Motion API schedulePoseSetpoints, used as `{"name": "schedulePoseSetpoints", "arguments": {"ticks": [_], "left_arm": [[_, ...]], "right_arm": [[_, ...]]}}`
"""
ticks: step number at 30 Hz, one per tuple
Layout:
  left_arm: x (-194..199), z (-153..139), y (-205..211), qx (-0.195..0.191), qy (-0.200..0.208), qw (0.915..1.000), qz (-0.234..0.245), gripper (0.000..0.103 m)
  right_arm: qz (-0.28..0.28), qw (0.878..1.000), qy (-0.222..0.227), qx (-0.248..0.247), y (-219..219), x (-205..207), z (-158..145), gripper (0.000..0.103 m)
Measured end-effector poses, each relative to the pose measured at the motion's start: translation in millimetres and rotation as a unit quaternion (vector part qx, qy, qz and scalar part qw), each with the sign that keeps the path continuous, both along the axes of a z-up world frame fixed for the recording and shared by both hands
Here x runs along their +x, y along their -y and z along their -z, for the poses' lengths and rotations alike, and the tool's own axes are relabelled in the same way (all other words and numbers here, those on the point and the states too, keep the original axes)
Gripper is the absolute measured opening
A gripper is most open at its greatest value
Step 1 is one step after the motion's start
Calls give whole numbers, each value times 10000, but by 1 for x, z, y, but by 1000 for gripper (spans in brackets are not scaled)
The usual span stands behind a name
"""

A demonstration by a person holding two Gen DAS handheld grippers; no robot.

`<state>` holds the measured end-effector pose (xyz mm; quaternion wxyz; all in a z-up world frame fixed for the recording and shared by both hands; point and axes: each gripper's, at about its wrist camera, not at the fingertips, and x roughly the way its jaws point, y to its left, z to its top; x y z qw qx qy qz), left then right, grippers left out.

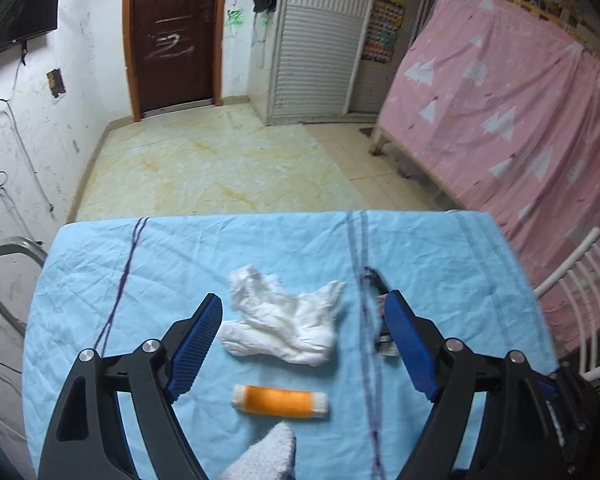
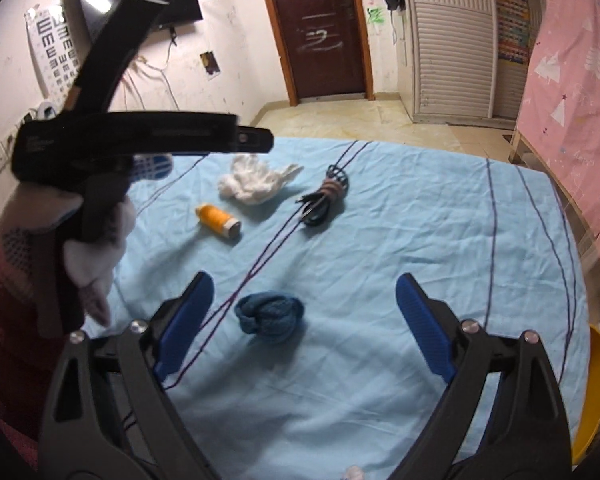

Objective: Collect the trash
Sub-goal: 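Move both tools back over the remaining items on the bedsheet, then grasp the blue knitted ball with the right tool while the left tool grasps the white tissue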

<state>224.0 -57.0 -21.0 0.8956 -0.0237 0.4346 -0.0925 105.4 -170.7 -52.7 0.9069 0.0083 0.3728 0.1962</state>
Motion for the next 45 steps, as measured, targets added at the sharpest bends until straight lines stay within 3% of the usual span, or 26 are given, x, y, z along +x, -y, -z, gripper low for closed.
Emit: {"name": "schedulePoseSetpoints", "arguments": {"ticks": [5,16,21,24,29,34,36,38,41,45], "left_arm": [[11,16,-3,219,-180,9996,-44,75],[29,39,1,287,-499,9983,20,75],[29,42,4,349,-461,9983,91,75],[23,42,10,485,-376,9980,139,64],[13,39,19,476,-293,9980,278,35],[3,32,22,535,-153,9983,185,25],[0,29,18,477,-131,9987,129,24],[-4,25,14,436,-109,9989,109,24],[-12,19,10,419,-41,9991,97,24],[-24,12,8,451,36,9989,78,24]], "right_arm": [[-134,9998,-121,-103,-9,4,5,89],[-404,9978,-316,-424,-25,9,14,89],[-420,9969,-398,-526,-28,10,16,89],[-392,9967,-412,-573,-29,9,16,89],[-357,9963,-405,-668,-32,10,17,89],[-286,9959,-331,-793,-35,9,16,89],[-319,9955,-277,-850,-37,6,16,84],[-324,9949,-251,-925,-39,5,18,61],[-360,9943,-268,-966,-40,5,19,43],[-375,9933,-148,-1083,-44,1,19,30]]}}
